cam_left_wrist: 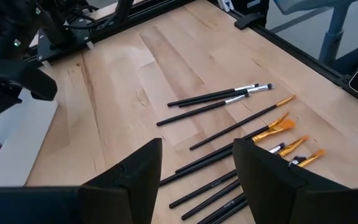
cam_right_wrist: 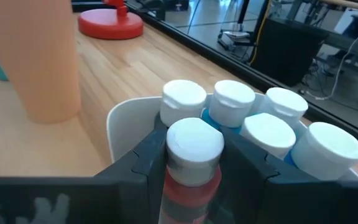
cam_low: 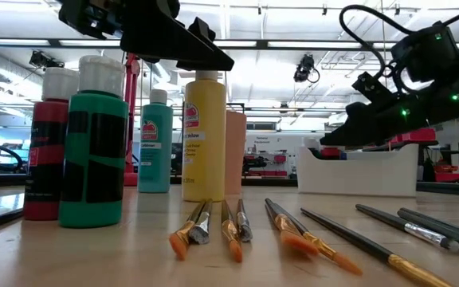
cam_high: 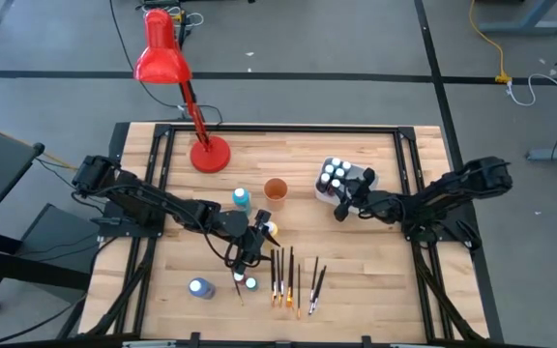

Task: Pick & Place Paint Supplies
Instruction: Put the red paint bottle into the white bin, then put the dark green paint bottle into the white bin

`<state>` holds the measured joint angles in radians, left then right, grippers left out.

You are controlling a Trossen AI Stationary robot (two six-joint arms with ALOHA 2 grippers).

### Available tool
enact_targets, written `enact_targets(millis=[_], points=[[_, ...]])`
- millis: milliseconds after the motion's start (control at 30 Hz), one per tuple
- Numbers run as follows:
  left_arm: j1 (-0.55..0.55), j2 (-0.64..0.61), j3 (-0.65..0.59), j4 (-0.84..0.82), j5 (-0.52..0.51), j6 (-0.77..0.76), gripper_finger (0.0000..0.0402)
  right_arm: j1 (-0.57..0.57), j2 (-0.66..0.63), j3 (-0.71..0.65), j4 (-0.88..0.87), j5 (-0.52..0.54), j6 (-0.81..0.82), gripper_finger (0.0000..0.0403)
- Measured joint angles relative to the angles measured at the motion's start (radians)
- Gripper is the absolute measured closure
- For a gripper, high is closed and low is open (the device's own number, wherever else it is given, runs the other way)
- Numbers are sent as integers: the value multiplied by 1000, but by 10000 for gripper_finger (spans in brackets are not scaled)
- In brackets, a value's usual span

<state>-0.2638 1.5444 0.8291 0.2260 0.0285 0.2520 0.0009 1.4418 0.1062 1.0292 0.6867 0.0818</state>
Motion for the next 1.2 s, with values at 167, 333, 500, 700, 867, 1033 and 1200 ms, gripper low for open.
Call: enact_targets(millis=[167, 333, 500, 700, 867, 1033, 1200], points=[[0, 0, 0, 0, -1, 0, 195, -2, 14, -1, 31, 1, -10, 270], [0, 0, 0, 0, -2, 0, 195, -2, 15, -2, 48, 8, -38, 251], [0, 0, 0, 0, -2, 0, 195, -3, 15, -2, 78, 9, -48, 238], [0, 0, 0, -2, -2, 0, 195, -2, 15, -2, 101, 7, -68, 236], [0, 0, 0, -3, -8, 0, 195, 0, 15, -2, 213, -34, -103, 236], [0, 0, 0, -3, -9, 0, 195, 1, 14, 5, 407, -208, -126, 236], [0, 0, 0, -4, -9, 0, 195, 12, 14, 87, 430, -414, -130, 236]])
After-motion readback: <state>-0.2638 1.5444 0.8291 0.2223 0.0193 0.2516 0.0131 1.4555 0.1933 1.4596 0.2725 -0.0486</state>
